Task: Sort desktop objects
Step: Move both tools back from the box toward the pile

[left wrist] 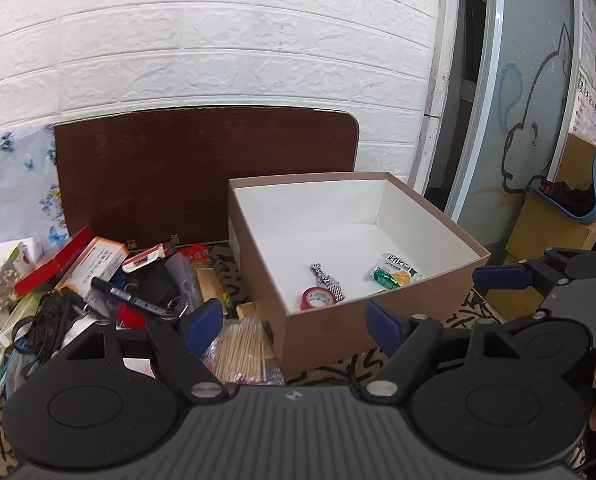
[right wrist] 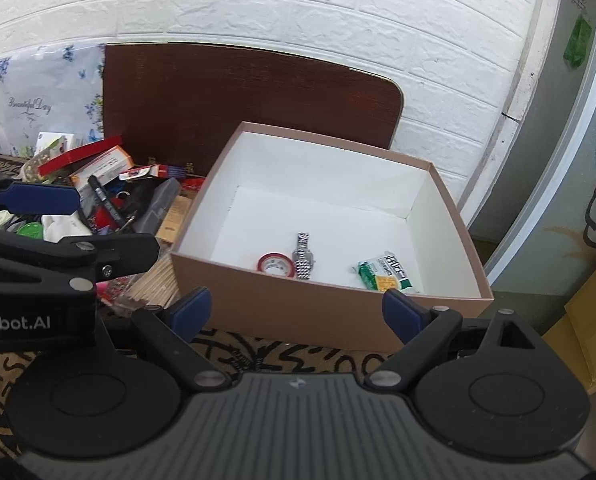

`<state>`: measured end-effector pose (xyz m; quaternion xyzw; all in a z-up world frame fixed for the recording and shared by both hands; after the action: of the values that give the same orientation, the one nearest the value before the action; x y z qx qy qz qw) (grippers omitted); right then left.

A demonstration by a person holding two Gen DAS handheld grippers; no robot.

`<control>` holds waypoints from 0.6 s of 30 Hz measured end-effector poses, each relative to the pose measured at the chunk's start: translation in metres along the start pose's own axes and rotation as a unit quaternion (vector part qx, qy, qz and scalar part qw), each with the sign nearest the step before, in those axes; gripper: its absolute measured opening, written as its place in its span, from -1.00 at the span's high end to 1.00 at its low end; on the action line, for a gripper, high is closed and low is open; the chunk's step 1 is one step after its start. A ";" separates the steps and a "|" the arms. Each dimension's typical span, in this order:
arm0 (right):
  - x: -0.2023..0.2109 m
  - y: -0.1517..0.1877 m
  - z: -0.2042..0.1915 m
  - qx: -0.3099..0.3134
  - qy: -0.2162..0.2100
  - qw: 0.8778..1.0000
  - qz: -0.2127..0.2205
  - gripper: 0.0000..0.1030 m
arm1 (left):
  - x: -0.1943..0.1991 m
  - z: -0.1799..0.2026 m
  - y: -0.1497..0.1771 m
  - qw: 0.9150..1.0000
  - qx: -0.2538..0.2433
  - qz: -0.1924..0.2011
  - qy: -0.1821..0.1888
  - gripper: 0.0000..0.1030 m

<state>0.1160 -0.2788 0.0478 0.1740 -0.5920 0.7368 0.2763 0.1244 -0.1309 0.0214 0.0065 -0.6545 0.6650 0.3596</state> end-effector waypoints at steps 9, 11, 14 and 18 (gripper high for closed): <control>0.014 0.019 -0.038 0.006 -0.012 1.000 0.006 -0.75 | 0.027 -0.024 0.030 0.999 0.025 0.002 -0.023 -0.57; 0.014 0.023 -0.048 0.003 -0.019 1.000 0.004 -0.75 | 0.032 -0.031 0.036 0.999 0.024 0.000 -0.030 -0.57; 0.013 0.028 -0.063 -0.002 -0.036 0.999 -0.002 -0.75 | 0.039 -0.043 0.044 0.999 0.032 -0.004 -0.039 -0.57; 0.013 0.032 -0.083 0.000 -0.051 0.999 -0.008 -0.75 | 0.048 -0.057 0.054 0.998 0.047 -0.009 -0.048 -0.57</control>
<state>0.0921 -0.2004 0.0112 0.2155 -0.6041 0.7248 0.2515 0.0889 -0.0524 -0.0109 0.0615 -0.6390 0.6906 0.3330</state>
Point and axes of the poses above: each gripper's, at about its wrist camera, not at the fingertips, and x roughly against the way its jaws point, z to its right, y to its underside, the point moved 4 cm from there along -x, roughly the way its jaws point, and after that the axes turned 7 degrees about y, right-handed, at the moved point
